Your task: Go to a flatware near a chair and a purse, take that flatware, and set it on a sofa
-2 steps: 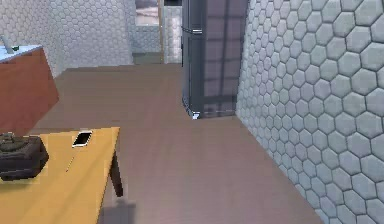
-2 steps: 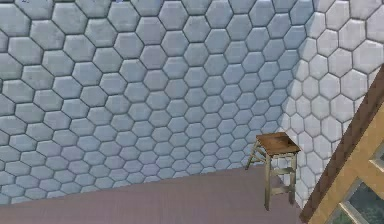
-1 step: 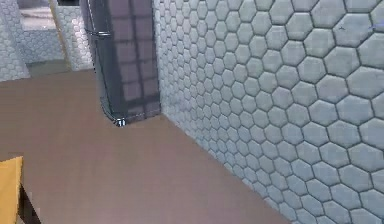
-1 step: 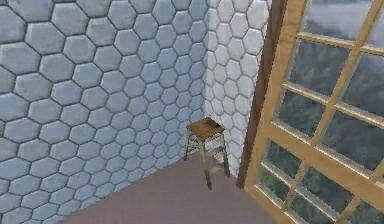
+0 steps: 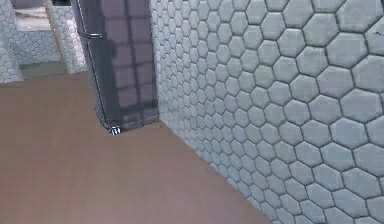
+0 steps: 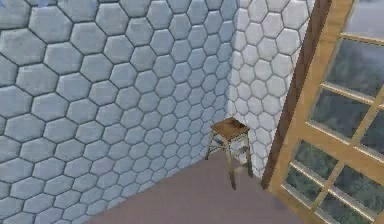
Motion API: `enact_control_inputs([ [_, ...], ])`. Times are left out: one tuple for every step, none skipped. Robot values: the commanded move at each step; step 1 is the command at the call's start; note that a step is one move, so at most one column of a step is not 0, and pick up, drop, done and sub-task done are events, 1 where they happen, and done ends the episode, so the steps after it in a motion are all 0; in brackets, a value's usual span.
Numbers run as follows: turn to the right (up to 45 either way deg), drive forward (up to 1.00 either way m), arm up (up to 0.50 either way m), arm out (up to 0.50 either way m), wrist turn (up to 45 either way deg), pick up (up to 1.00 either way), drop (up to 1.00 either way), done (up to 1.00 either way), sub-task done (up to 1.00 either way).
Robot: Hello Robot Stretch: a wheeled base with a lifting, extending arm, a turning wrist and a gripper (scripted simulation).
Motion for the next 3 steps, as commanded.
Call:
enact_control_inputs([
  [-33.0,0.00,0.00,0.00,0.0,0.00,0.00,0.00,0.00],
  [0.0,1.00,0.00,0.00,0.0,0.00,0.00,0.00,0.00],
  [0.0,0.45,0.00,0.00,0.0,0.00,0.00,0.00,0.00],
])
